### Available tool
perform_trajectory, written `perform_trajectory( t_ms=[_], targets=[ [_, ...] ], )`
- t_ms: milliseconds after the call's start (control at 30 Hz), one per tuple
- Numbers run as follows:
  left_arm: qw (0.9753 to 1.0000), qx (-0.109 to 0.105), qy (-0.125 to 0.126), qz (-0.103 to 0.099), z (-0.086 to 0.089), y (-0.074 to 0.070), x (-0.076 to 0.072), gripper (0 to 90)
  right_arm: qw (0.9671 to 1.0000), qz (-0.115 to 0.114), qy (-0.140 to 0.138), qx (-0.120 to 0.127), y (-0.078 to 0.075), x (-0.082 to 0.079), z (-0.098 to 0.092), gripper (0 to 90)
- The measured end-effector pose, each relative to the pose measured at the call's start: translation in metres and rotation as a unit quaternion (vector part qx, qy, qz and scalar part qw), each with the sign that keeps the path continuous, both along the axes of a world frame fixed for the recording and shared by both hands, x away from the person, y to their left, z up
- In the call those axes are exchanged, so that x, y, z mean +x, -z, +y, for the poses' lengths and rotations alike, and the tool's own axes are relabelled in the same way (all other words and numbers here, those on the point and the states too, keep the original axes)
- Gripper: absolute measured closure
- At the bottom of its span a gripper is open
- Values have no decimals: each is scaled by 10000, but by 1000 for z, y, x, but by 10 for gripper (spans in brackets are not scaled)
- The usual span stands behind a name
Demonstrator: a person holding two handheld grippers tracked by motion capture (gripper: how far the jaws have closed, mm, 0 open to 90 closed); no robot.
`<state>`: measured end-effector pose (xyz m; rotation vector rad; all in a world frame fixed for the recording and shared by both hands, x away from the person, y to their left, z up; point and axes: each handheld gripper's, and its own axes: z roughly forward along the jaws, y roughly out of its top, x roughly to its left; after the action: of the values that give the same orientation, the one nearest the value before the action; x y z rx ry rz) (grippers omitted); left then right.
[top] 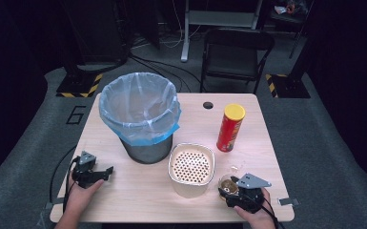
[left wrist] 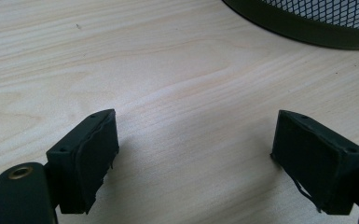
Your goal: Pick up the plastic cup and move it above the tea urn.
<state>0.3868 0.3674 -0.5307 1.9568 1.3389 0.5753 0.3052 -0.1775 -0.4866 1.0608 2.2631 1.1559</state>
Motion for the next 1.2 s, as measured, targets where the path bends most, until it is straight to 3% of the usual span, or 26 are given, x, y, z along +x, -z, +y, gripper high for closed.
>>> perform_trajectory(
  t_ms=[367, 467, 733, 1200],
  targets=[
    [10000, -7, -19, -38, 0, 1, 0, 140, 10000, -36, -70, 19, -12, 8, -6, 351],
    [10000, -9, -21, -40, 0, 1, 0, 140, 9998, -53, -167, 82, -23, 16, -10, 353],
    [10000, -1, -1, -2, 0, 0, 0, 140, 9986, -217, -474, -89, -61, 39, -11, 356],
    [10000, -2, -17, -33, 0, 1, 0, 139, 9965, -437, -669, -265, -99, 61, 4, 364]
  ],
)
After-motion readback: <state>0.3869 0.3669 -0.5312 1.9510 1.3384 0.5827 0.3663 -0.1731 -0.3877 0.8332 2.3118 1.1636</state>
